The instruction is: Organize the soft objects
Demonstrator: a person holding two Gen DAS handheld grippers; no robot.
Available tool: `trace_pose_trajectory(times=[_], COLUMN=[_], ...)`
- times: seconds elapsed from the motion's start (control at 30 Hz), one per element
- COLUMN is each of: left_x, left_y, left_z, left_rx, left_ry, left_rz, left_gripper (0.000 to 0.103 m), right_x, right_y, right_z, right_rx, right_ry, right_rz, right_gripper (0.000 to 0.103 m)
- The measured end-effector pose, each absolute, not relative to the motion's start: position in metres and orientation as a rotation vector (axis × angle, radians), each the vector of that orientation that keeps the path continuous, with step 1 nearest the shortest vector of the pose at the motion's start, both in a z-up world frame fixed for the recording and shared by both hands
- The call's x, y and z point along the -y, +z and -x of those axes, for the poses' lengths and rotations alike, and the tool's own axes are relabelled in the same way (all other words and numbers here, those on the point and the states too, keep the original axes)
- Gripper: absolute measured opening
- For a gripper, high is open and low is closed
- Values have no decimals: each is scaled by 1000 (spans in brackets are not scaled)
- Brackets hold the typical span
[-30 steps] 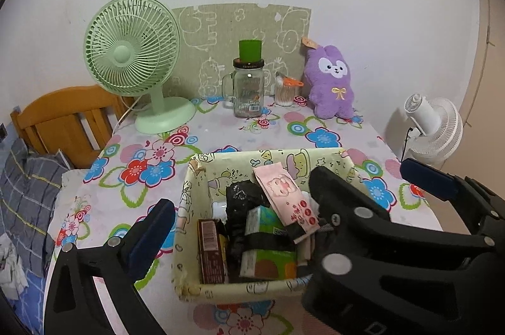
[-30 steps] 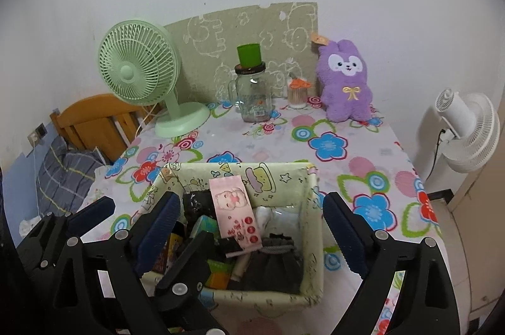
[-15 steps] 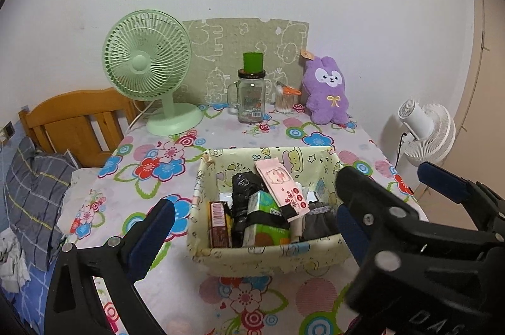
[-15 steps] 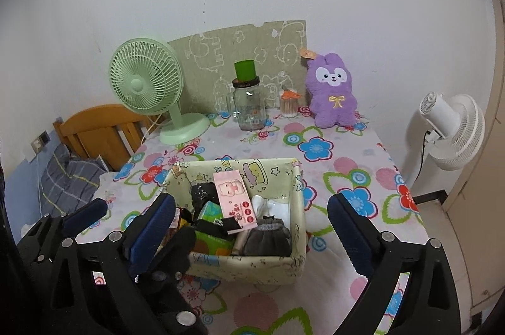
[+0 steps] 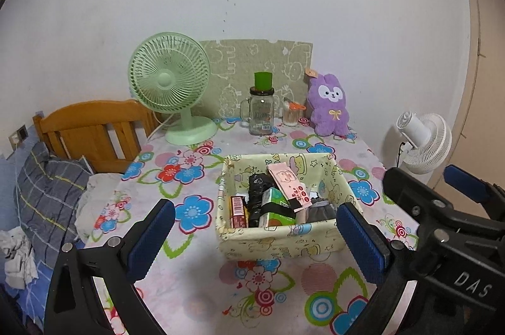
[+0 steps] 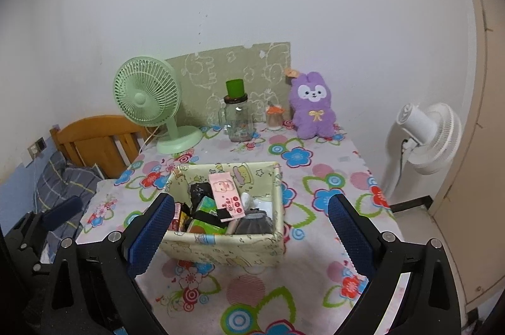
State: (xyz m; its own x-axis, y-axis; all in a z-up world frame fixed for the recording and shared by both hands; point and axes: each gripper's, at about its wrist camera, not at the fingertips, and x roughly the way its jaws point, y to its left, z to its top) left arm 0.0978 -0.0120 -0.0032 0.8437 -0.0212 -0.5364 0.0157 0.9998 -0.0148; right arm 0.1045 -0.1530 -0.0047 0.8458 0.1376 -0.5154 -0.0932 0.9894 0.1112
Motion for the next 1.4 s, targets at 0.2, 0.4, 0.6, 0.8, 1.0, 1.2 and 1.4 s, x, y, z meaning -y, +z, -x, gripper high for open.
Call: trace_pose_trajectory(times=[0.2, 0.4, 0.6, 0.8, 1.0, 1.2, 1.4], left_x=[8, 6, 6, 3, -5, -11, -11], left_y=[2, 10, 16, 17, 27, 29, 34], left_z=[-77, -55, -35, -28, -25, -26, -25], left_rx=[-549, -517, -485, -480, -456, -452, -438], left_ry=[-7, 0, 4, 10, 12, 14, 6], left_rz=[6, -11, -26, -21, -26, -26, -28], left_gripper=[103, 103, 103, 103, 103, 103, 103], right_x=[159, 160, 166, 171, 169, 163, 160], right_y=[5, 14, 18, 21, 23, 24, 26], right_z=[-78, -53, -32, -21, -15, -14, -15], right_rx=[-522, -487, -461, -446, -436, -428, -424], right_ry=[98, 78, 68, 42, 21, 22, 20], right_rz=[-69, -49, -67, -79, -73, -77, -76], right_gripper=[99, 101, 102, 102, 103, 103, 103])
